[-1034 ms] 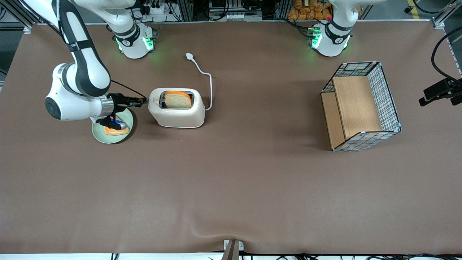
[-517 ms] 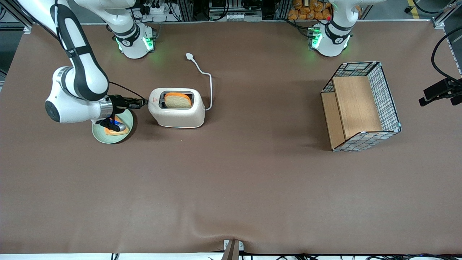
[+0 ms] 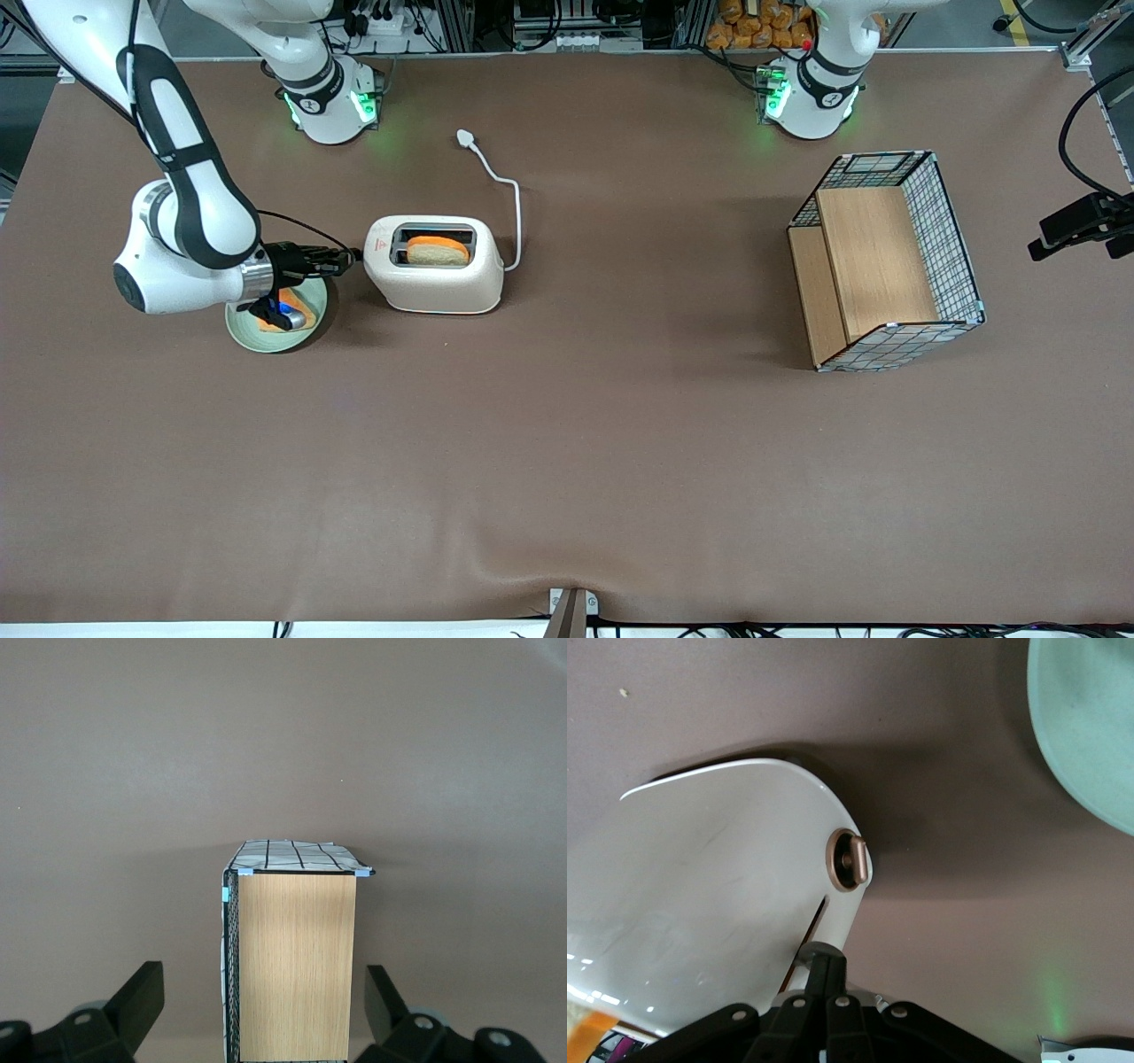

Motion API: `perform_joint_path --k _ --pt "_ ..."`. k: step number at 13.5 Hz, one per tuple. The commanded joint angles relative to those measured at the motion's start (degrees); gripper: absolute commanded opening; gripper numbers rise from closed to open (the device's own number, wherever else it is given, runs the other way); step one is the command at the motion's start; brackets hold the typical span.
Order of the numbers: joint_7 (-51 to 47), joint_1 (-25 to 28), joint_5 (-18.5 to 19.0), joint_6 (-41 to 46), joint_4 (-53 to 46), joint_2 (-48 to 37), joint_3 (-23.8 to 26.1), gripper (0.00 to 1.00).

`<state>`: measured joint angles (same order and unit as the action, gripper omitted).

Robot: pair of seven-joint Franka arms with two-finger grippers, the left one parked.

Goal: Press toaster button with right arm

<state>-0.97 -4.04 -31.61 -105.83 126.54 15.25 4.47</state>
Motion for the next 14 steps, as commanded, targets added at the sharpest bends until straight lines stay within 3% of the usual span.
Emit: perform_joint_path --k 1,9,14 --pt "1.32 1.13 -1.70 -2.62 1.07 1.71 0.36 0.00" --pt "1.32 1.75 -2.58 -6.14 1.43 4.79 0.36 0.00" --pt "1.23 1.32 -2.49 -1.60 -0.67 2.69 0.27 0.00"
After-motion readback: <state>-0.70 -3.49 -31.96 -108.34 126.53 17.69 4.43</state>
